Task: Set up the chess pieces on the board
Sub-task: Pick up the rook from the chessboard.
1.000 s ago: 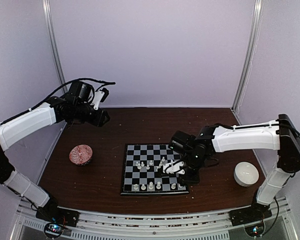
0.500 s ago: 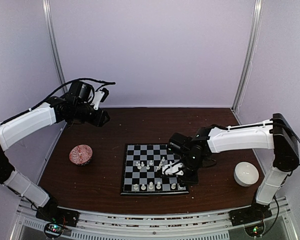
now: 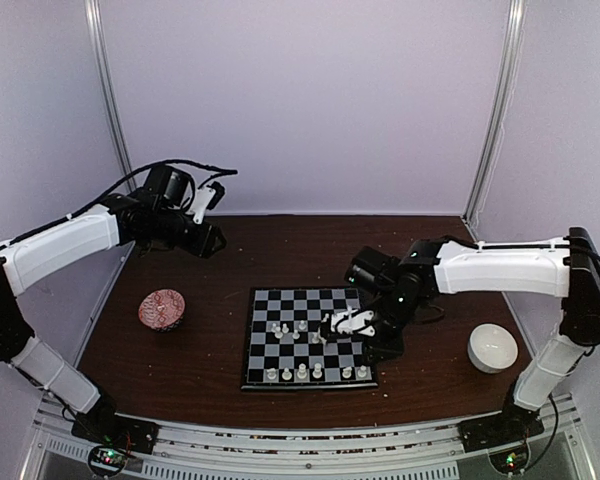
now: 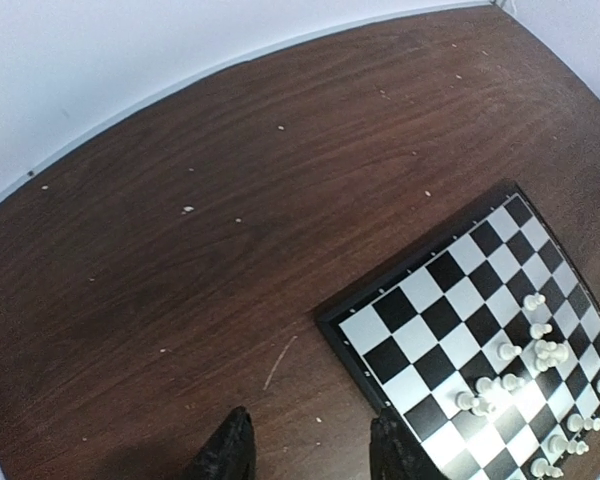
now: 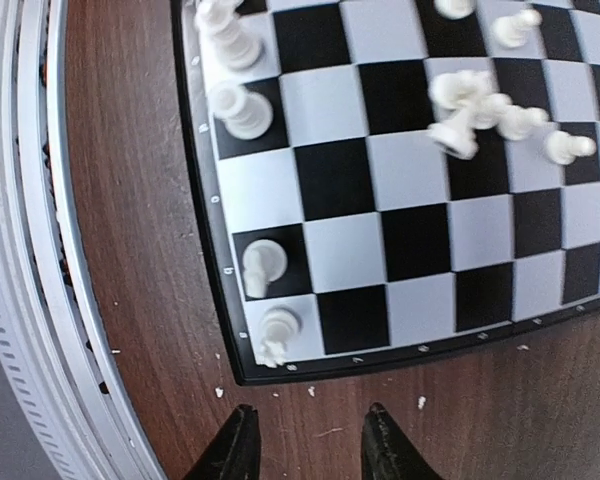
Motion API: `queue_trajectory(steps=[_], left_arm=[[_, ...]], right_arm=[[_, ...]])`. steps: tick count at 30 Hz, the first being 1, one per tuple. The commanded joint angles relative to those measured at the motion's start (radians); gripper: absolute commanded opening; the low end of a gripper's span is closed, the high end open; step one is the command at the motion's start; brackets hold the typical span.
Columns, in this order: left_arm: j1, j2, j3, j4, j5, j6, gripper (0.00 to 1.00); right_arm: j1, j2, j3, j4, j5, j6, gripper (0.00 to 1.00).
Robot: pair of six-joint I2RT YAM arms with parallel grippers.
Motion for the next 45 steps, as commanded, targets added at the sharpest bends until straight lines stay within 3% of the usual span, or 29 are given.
queue_trajectory(steps=[1, 10, 18, 31, 45], left_arm=[[-0.007, 0.058, 0.043, 0.013, 0.185, 0.031, 0.40], [-0.247, 0.255, 0.187, -0.197, 0.105, 0.129, 0.37], [-0.397, 0.348, 0.239, -0.319, 0.066, 0.143, 0.29], [-0.413, 0.469, 0.310, -0.393, -0.055, 0.149, 0.22], [-0.413, 0.535, 0.357, -0.393, -0.045, 0.167, 0.21]], right_arm=[[-0.142, -0.117, -0.040, 0.029, -0.113, 0.019, 0.36], [-0.448, -0.250, -0.235, 0.280, -0.314, 0.064, 0.36], [-0.491, -0.227, -0.214, 0.275, -0.366, 0.051, 0.35], [-0.492, -0.192, -0.195, 0.232, -0.379, 0.025, 0.35], [-0.492, -0.155, -0.184, 0.203, -0.389, 0.010, 0.35]])
